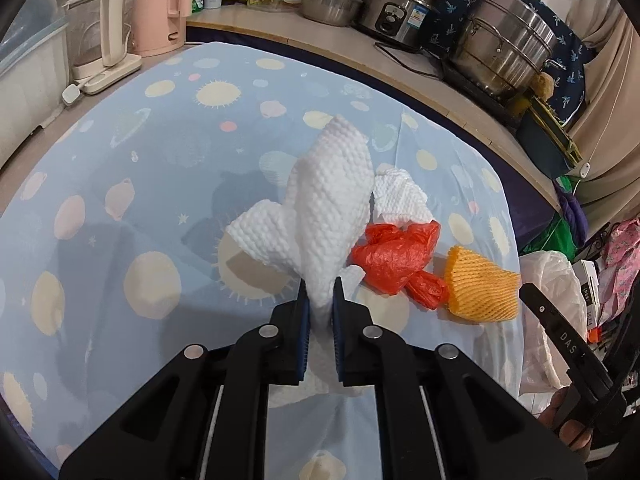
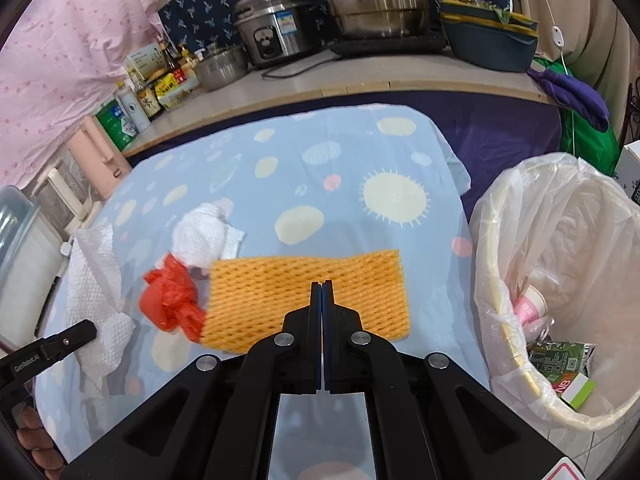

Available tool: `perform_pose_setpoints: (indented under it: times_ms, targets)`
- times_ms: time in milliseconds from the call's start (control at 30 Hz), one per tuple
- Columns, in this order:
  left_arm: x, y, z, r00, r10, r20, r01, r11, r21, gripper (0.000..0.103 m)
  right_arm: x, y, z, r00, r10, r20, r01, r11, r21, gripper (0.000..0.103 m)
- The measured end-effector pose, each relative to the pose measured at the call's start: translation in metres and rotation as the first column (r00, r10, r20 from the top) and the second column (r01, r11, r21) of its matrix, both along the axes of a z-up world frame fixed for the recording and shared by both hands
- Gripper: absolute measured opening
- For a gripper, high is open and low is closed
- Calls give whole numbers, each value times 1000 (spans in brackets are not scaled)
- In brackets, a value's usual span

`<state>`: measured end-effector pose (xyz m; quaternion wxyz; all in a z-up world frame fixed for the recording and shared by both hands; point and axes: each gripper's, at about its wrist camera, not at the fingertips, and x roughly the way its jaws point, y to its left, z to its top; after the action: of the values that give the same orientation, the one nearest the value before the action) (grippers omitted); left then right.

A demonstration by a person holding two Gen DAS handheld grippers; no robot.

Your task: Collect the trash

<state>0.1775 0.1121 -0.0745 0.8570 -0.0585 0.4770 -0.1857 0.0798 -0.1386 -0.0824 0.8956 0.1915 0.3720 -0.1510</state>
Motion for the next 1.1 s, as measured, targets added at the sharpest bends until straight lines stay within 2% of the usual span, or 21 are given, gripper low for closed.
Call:
perform_pose_setpoints:
  times_ms: [133,267,300,333,367,400,433,600,767,800,833,967,1100]
  targets:
    - [-9,-4,14,999,-14,33,14,1000,-2,9,-10,1,22,999,5,50,-4,1000,-17,1]
    - [-16,-9,23,999,-24,46,24,1000,-1,9,-14,-3,20,999,6,34,-6,1000,2,3]
    - [-17,-10,23,999,-26,48,26,1000,0,9,-16,-4,18,1000,-4,27,4,1000,0,12]
    - [-18,-11,24,998,-28,49,28,1000,1,10,-17,-5,15,1000,-12,23,12,1000,-3,27]
    - [-19,-12,24,998,-29,50,29,1000,3,10,-18,-7,12,999,-25,21,25,1000,-8,38]
    - [-20,-13,23,998,-31,49,31,999,7,10,-20,-8,9,999,-41,23,41,999,-13,52]
    - [-20,-14,23,998,-33,48,33,999,9,10,-20,-10,6,998,-54,22,55,998,-18,56]
    - [-20,-17,18,998,-44,45,43,999,22,10,-8,-25,-21,997,-70,-32,71,997,24,62]
    - [-17,-22,13,998,-51,38,49,998,34,10,8,-26,-40,995,-57,-79,60,998,37,62]
    - [-16,-22,12,998,-51,36,50,998,36,10,10,-25,-42,995,-49,-88,53,998,38,57]
    - [-15,-22,11,998,-51,33,50,998,36,10,13,-24,-45,994,-42,-98,46,998,39,47]
    - [-13,-24,8,998,-49,27,48,998,41,10,16,-19,-48,994,-28,-109,31,999,26,35]
    - [-13,-25,9,999,-47,25,46,998,42,10,14,-17,-43,995,-14,-103,15,1000,9,12]
